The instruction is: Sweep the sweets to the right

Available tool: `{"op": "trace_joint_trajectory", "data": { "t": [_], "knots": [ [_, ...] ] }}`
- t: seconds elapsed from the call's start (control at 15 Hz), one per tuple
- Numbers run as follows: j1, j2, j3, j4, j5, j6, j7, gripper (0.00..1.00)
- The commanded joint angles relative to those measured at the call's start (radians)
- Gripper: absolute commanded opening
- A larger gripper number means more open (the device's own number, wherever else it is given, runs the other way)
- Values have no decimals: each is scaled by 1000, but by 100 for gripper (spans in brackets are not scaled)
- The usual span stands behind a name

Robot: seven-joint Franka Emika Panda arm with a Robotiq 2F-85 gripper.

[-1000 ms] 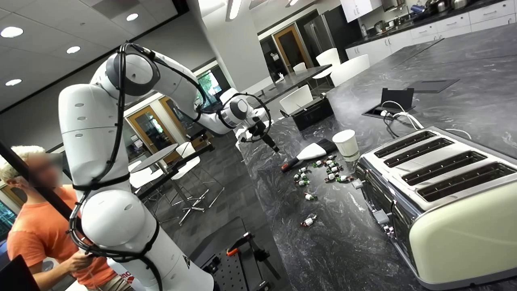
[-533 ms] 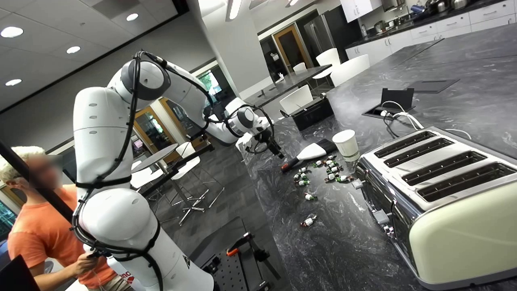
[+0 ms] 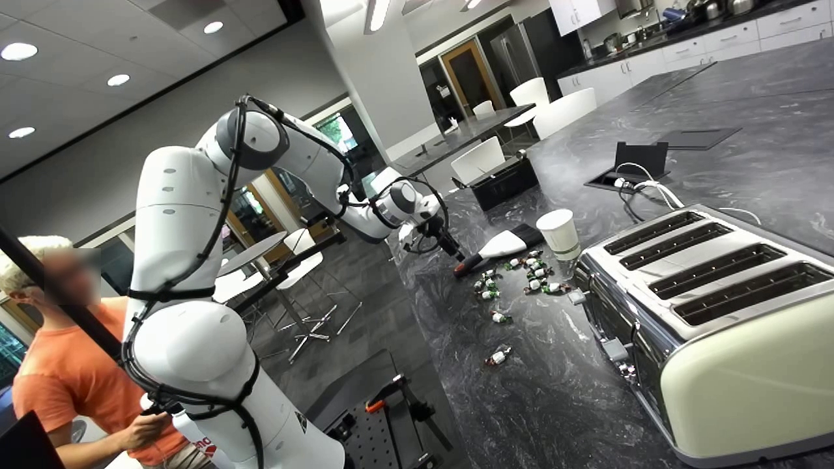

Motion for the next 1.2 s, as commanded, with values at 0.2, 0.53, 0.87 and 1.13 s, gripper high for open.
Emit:
{"op": "trace_joint_trajectory", "data": {
  "t": [0.2, 0.53, 0.87, 1.13],
  "knots": [
    [-22, 59, 15, 50, 40, 7, -150, 100],
    [-35, 78, 23, 62, 105, 1, -266, 100],
    [-31, 88, 16, 64, 147, 5, -313, 100],
    [-25, 96, 9, 66, 162, 1, -309, 100]
  ]
}}
